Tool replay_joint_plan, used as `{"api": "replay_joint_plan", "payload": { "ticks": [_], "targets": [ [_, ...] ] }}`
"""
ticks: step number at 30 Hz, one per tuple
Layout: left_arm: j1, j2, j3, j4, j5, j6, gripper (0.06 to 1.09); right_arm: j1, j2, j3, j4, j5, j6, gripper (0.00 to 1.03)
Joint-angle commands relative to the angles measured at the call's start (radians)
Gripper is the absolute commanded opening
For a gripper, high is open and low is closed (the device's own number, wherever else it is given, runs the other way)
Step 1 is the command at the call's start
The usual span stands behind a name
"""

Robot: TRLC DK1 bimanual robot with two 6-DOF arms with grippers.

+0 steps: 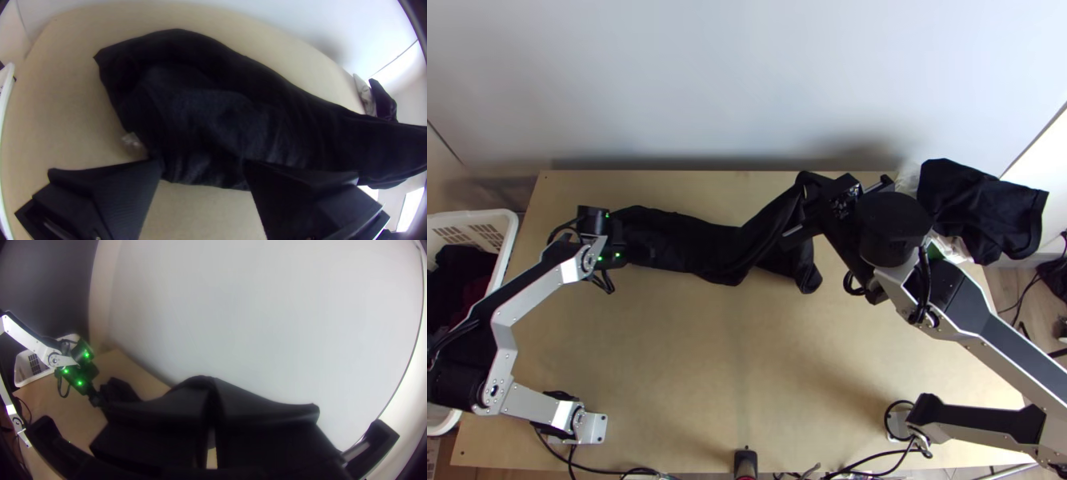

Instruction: Fold the t-shirt

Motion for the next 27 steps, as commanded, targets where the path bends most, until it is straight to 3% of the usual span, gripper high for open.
{"api": "replay_joint_plan", "payload": {
  "ticks": [1, 3, 12, 18, 27],
  "targets": [
    [-0.043, 0.08, 0.027, 0.046, -0.029, -0.027, 0.16, -0.004, -0.007, 0.009, -0.004, 0.0, -0.006, 0.03],
    [-0.046, 0.098, 0.033, 0.046, -0.057, -0.018, 0.09, -0.003, -0.007, 0.013, -0.004, 0.0, -0.008, 0.03],
    [-0.018, -0.02, 0.068, 0.054, -0.093, -0.011, 0.09, -0.01, -0.009, 0.017, -0.004, 0.001, -0.014, 0.03],
    [0.033, -0.167, 0.237, -0.034, -0.093, -0.026, 0.09, -0.009, -0.015, 0.012, -0.005, 0.001, -0.003, 0.03],
    [0.033, -0.273, 0.412, -0.052, -0.093, -0.133, 0.09, 0.022, -0.04, -0.043, -0.14, -0.074, 0.192, 0.03]
  ]
}}
